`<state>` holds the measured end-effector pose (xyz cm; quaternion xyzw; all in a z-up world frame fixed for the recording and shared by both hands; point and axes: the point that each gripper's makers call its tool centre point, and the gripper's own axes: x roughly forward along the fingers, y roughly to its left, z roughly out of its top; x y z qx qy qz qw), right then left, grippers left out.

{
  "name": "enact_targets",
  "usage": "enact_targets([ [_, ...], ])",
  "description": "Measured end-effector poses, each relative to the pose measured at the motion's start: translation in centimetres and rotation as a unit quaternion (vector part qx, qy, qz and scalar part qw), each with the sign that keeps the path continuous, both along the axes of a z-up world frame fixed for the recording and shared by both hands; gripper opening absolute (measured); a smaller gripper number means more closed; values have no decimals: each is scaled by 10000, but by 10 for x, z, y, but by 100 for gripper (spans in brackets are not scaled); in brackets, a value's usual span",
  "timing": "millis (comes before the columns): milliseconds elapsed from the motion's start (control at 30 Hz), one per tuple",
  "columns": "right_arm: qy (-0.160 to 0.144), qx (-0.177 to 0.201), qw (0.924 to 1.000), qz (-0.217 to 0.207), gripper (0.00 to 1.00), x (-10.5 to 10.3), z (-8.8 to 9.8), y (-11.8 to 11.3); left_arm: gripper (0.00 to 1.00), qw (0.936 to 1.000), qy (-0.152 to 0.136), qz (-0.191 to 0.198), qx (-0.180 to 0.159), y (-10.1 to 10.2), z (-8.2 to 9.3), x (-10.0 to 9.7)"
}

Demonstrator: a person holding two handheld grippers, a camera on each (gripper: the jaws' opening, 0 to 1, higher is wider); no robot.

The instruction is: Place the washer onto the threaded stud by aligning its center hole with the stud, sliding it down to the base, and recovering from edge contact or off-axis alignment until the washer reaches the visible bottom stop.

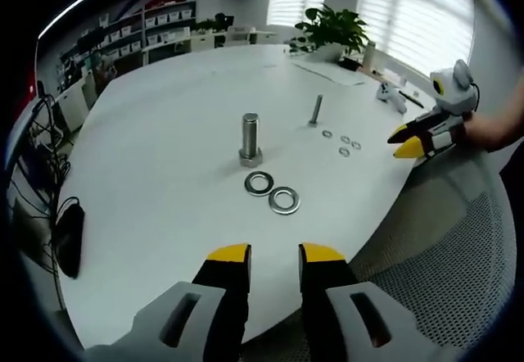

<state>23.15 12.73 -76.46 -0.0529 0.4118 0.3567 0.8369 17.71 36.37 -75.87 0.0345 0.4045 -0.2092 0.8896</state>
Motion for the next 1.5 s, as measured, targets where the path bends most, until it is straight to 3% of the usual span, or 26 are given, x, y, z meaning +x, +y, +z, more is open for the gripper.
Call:
enact_targets([
  [633, -142, 92, 9998, -53, 35, 4, 6, 1, 21, 9988, 405, -196, 181, -4, -1, 28],
  [1133, -178, 97, 9998, -43, 35, 5, 8, 1, 22, 9947, 749, -606, 365, -32, -13, 43],
  [1367, -208, 107, 9997, -61, 35, 6, 8, 1, 24, 9913, 971, -714, 526, -40, -20, 49],
  [1433, -221, 120, 9997, -51, 35, 6, 9, 1, 25, 9890, 869, -990, 672, -45, -19, 51],
  [1500, -233, 120, 9996, -41, 34, 6, 9, 2, 25, 9829, 1007, -1243, 910, -46, -24, 45],
])
